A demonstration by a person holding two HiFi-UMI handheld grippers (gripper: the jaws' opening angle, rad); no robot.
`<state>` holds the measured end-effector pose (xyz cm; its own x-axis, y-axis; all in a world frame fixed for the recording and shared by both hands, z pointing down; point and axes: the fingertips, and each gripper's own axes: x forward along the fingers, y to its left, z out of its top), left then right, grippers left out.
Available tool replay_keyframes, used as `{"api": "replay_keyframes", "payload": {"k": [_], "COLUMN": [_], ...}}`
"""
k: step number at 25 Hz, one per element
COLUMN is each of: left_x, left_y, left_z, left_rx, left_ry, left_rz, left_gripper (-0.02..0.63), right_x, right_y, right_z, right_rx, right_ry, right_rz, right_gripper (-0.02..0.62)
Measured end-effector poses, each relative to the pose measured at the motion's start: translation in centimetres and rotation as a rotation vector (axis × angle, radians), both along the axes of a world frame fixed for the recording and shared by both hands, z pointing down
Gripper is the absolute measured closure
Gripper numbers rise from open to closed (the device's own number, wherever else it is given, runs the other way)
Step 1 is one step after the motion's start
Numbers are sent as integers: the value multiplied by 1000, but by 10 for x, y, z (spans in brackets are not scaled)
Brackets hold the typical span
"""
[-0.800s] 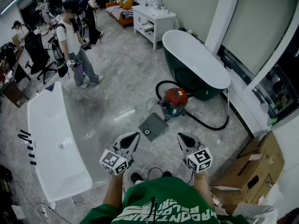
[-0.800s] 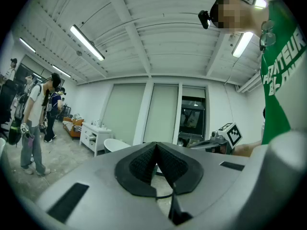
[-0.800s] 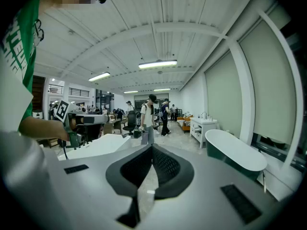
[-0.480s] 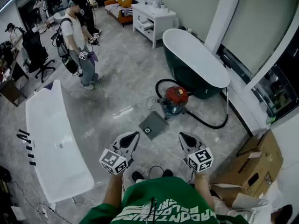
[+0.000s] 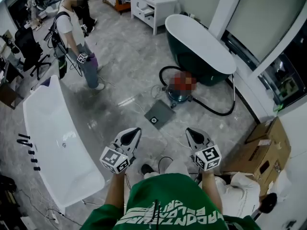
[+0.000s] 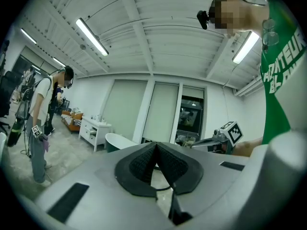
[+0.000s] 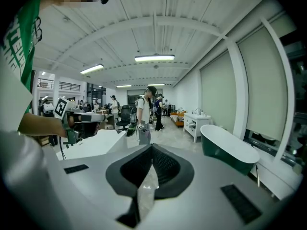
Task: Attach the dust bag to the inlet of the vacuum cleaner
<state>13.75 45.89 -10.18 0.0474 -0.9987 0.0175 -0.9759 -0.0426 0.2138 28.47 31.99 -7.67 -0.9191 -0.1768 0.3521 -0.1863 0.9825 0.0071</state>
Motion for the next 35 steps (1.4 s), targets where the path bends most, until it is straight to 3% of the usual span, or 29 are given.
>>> {"api": "replay_keyframes", "payload": {"k": [6, 12, 21, 35], "left_x": [-19, -29, -69, -156], "left_y": [2, -19, -64, -193], "left_z": [21, 28, 37, 35], "left_rx": [-25, -48, -86, -107], "left_ry": [47, 30, -5, -16], "left_rz": [21, 52, 87, 64], "left_gripper": [611, 609, 611, 611], "right_x": [-1, -16, -82, -163], "right_y": [6, -7, -49, -185], "right_z": [18, 26, 29, 28], "right_rx": [-11, -24, -37, -85], "right_ry": [59, 62, 19, -19], "right_rz": [41, 47, 31, 14], "right_gripper": [586, 586, 586, 586]}}
